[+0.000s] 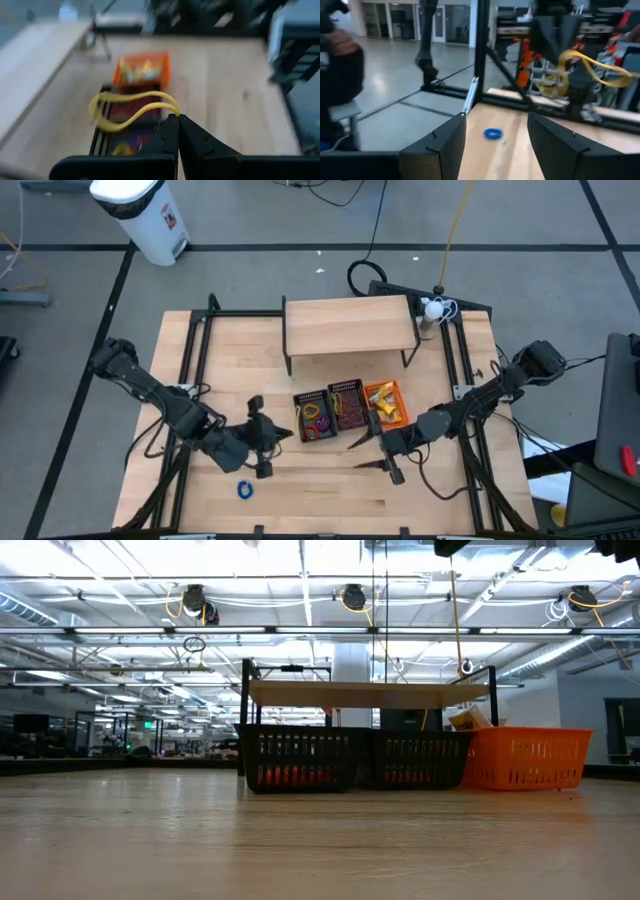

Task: Pick & Place Office Desk Supplies
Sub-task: Put the yellow rubber band into the right black bin

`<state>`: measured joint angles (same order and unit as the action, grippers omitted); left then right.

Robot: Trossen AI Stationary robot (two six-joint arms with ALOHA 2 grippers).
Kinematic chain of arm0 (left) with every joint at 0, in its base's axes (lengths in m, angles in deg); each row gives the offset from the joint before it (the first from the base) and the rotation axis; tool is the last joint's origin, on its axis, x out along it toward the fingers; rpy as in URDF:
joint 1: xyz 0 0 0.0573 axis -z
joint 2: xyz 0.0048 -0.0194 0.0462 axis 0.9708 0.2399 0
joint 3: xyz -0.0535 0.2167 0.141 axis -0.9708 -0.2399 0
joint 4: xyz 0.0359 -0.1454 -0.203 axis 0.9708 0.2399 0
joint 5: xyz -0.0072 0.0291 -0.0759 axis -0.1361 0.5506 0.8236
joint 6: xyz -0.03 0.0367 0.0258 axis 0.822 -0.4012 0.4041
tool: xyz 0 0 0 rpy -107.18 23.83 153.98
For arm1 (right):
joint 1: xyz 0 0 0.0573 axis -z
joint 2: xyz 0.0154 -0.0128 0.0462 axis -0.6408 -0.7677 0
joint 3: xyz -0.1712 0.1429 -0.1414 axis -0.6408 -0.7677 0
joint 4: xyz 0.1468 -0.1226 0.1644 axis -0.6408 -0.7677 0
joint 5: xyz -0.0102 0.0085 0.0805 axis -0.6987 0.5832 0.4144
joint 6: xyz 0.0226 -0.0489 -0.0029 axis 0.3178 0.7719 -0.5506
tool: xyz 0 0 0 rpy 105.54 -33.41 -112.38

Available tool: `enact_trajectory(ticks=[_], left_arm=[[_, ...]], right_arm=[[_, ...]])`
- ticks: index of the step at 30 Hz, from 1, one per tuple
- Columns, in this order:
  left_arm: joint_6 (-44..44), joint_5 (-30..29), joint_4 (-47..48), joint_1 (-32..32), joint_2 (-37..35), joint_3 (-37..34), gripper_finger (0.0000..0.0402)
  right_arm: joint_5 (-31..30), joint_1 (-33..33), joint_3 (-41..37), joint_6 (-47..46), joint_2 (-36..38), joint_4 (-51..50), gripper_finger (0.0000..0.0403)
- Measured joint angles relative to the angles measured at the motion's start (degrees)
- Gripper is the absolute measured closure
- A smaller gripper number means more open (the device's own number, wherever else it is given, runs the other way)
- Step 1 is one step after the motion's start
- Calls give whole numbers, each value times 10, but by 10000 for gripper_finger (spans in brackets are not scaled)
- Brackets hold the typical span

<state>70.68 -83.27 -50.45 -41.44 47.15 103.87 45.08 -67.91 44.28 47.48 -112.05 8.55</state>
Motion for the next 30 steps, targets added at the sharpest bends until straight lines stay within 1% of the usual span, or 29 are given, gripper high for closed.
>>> enact_trajectory(ticks=[2,4,9,12,18,27,30], left_arm=[[-45,1,-53,0,2,0,401],[-64,6,-78,0,2,0,401],[-65,7,-85,0,2,0,401],[-73,9,-119,-3,2,-14,401],[-122,73,-210,-21,3,-33,401],[-179,180,-314,-59,51,-38,401],[-187,196,-352,-72,67,-38,401]], right_arm=[[0,10,0,16,0,11,202],[0,21,0,28,0,14,202],[0,44,0,33,0,11,202],[0,56,0,33,0,12,202],[0,64,0,32,0,24,202],[0,64,0,31,0,29,202],[0,64,0,32,0,28,202]])
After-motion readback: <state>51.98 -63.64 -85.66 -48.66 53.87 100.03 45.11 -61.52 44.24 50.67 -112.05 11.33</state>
